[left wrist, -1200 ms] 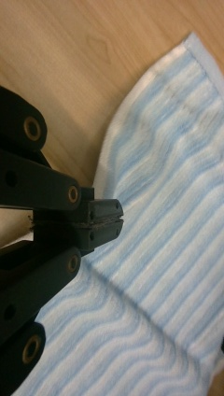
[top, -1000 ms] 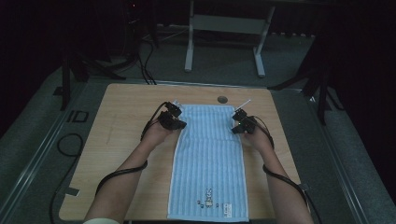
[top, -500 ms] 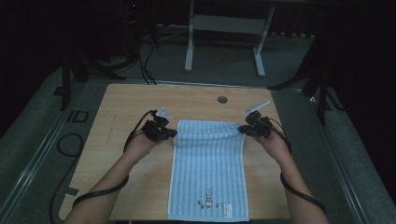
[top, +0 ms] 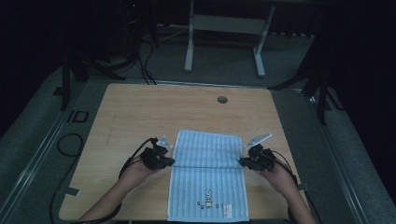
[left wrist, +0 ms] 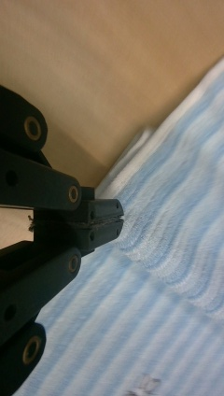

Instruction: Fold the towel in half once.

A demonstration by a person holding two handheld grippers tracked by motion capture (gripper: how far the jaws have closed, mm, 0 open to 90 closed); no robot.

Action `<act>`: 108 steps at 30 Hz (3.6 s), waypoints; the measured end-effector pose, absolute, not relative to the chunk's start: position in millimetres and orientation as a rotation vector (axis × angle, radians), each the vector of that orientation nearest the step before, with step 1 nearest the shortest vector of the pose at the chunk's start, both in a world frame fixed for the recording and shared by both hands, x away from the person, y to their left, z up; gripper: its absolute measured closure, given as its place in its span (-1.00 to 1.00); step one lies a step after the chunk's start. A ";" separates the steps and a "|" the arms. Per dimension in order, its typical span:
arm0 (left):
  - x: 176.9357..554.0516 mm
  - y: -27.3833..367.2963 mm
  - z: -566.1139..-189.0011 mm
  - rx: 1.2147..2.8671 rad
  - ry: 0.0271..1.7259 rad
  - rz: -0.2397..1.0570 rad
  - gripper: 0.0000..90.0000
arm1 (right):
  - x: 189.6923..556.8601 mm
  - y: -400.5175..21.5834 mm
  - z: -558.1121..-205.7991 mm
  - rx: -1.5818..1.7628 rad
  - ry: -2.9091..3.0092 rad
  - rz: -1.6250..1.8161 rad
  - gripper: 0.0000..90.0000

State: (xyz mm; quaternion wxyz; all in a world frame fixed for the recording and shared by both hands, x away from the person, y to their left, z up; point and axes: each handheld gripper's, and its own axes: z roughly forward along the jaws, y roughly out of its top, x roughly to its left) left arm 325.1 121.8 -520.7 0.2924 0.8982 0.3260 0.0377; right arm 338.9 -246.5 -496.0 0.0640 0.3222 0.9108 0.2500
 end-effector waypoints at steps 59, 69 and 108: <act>402.4 99.7 -529.5 2.458 0.894 0.006 0.71 | 430.7 -213.4 -521.4 1.064 2.737 0.563 0.81; 445.6 113.0 -498.4 2.369 1.056 0.183 0.27 | 462.0 -220.9 -479.0 1.093 2.661 0.628 0.57; 494.1 88.3 -525.2 2.379 1.116 0.192 0.91 | 522.6 -196.4 -518.0 1.202 2.683 0.476 0.87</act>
